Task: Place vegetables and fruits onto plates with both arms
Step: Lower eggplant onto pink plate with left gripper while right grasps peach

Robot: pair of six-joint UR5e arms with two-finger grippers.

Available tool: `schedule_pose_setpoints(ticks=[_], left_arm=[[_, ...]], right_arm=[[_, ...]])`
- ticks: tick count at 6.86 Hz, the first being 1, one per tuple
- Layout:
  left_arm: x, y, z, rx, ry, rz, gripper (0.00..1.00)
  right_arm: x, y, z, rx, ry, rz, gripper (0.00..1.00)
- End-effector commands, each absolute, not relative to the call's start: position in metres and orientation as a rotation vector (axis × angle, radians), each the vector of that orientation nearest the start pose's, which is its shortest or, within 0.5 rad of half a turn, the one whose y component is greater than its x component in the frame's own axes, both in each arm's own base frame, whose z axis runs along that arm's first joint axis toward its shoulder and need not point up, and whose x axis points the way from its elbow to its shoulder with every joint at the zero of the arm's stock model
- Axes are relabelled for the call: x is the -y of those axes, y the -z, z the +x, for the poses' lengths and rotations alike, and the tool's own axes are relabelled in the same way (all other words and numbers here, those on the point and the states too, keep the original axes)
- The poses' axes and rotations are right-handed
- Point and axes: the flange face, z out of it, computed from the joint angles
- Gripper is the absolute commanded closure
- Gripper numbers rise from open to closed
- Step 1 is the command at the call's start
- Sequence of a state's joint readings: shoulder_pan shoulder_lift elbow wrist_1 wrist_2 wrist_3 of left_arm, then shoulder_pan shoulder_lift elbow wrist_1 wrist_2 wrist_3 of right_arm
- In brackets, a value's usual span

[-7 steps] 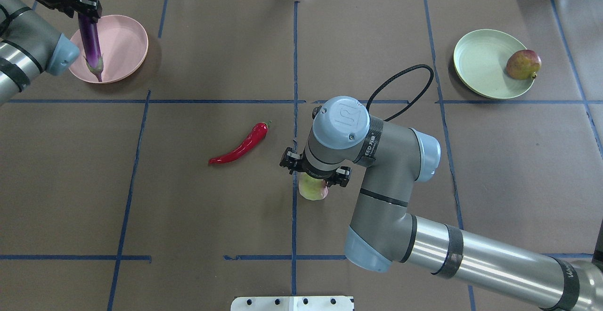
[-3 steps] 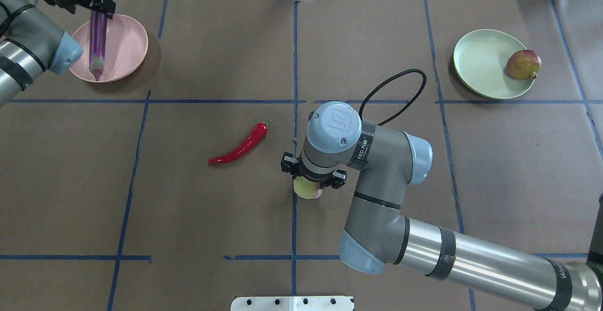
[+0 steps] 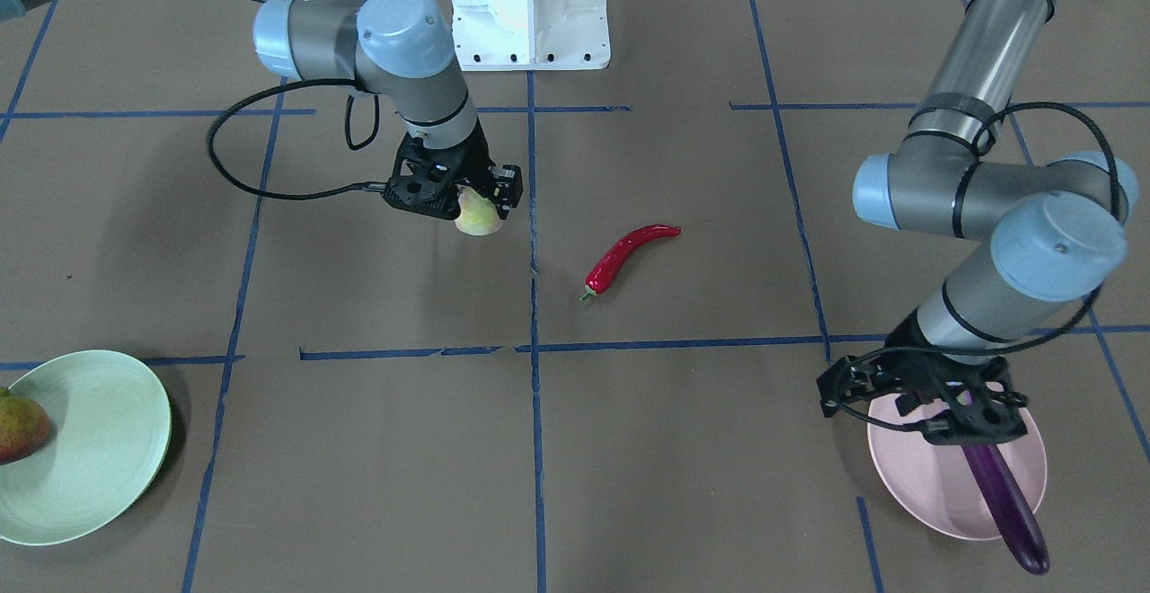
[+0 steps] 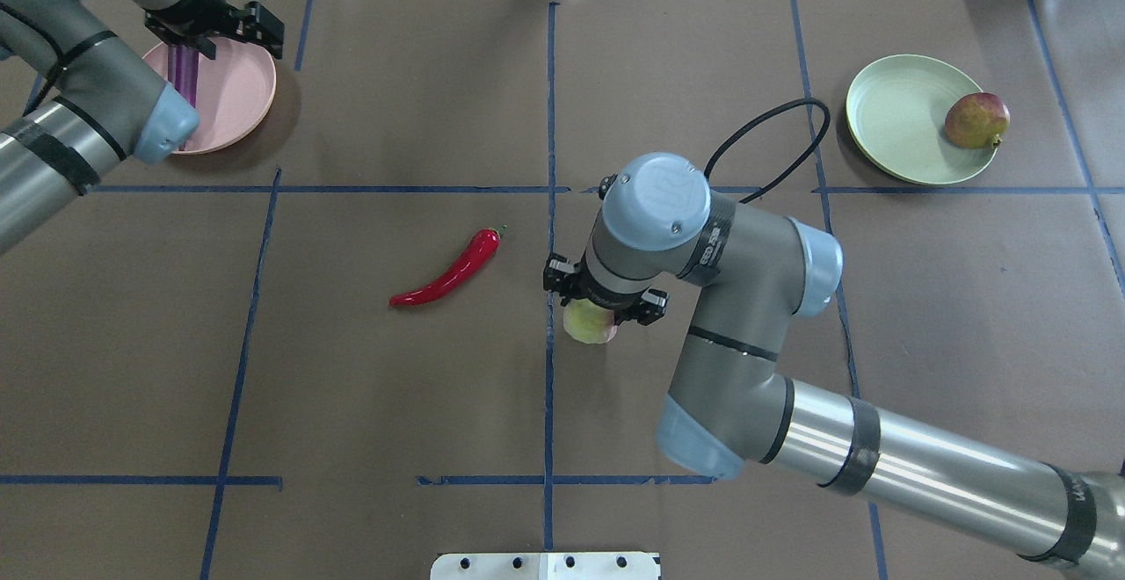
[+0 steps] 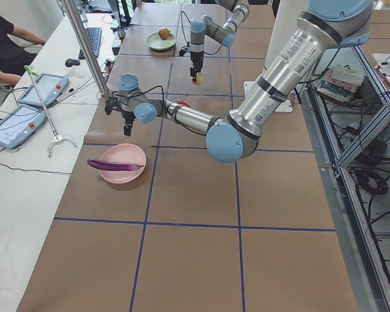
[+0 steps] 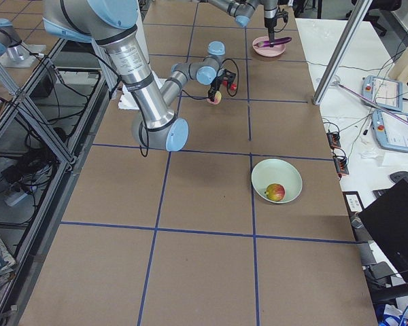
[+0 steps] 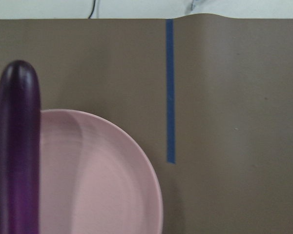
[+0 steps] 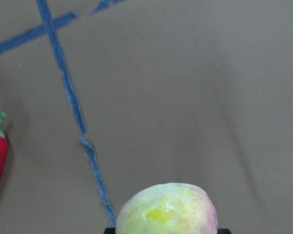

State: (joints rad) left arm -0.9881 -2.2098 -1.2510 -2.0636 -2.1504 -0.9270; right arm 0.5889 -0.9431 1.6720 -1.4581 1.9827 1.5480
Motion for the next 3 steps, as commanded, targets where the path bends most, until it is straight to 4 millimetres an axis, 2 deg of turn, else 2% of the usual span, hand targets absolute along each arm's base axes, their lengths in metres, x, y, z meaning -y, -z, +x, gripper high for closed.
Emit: schedule_pose_setpoints(ticks=[1,2,3], left_arm=[[0.6,-0.297,0.422,-1.06,0.041,0.145,0.0],[0.575,-0.276,0.438,-1.098,0.043,0.125,0.01],[0.565,-0.265,0.452,-1.112,0.016,0.121,0.02]], right_arm=[[0.533,-0.274,-0.408,0.893,-0.321,-0.029,1.0],[0.574,-0.317,-0.364,0.834,-0.282,0.029,1.0],[0.613,-0.358,-0.334,0.772,-0.28,0.032,1.0]])
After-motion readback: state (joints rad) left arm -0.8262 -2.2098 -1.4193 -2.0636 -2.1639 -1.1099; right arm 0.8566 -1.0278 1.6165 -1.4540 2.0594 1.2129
